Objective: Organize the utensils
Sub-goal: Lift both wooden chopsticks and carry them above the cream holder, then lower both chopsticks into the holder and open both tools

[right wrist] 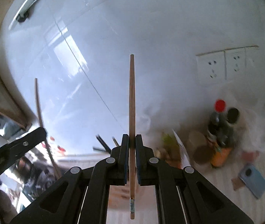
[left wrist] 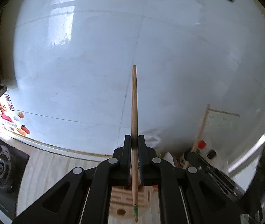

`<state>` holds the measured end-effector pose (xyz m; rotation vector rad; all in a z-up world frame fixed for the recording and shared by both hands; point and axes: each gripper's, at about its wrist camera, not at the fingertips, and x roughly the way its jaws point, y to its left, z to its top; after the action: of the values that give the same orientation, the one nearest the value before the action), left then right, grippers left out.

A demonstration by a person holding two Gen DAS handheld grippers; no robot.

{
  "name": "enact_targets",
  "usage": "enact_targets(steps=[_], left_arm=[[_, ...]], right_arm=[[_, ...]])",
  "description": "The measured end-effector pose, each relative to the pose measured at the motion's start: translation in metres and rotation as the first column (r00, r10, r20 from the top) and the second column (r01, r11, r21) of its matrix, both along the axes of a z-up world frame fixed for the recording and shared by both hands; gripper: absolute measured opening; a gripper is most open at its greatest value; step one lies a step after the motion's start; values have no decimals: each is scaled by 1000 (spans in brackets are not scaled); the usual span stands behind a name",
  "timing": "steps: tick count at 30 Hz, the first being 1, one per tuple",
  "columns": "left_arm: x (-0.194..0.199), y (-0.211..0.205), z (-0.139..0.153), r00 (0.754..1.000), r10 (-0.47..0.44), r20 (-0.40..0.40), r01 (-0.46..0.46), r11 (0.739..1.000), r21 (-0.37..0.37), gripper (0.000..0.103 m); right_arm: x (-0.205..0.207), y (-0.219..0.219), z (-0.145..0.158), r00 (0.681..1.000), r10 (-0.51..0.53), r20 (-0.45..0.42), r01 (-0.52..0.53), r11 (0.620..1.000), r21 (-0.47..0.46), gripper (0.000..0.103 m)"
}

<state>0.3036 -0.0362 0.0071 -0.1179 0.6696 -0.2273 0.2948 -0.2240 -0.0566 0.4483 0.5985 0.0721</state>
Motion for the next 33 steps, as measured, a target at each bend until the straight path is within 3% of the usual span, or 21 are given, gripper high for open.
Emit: enact_targets(steps=[10, 19, 28, 33], left_arm=[[59, 3, -45, 998, 46, -52, -48, 998, -31, 4], [79, 1, -69, 996, 49, -70, -52, 998, -46, 4], [80, -4, -89, 988, -16, -155, 10, 999, -39, 5], [66, -5, -79, 977, -76, -199, 70, 997, -39, 7]], right_arm=[[36, 0, -23, 993, -73, 91, 70, 997, 33, 7], [42, 4, -47, 985, -108, 138, 100, 993, 65, 7], [34, 13, -67, 990, -71, 118, 68, 997, 31, 7], [31, 11, -71, 994, 39, 98, -44, 998, 49, 7]])
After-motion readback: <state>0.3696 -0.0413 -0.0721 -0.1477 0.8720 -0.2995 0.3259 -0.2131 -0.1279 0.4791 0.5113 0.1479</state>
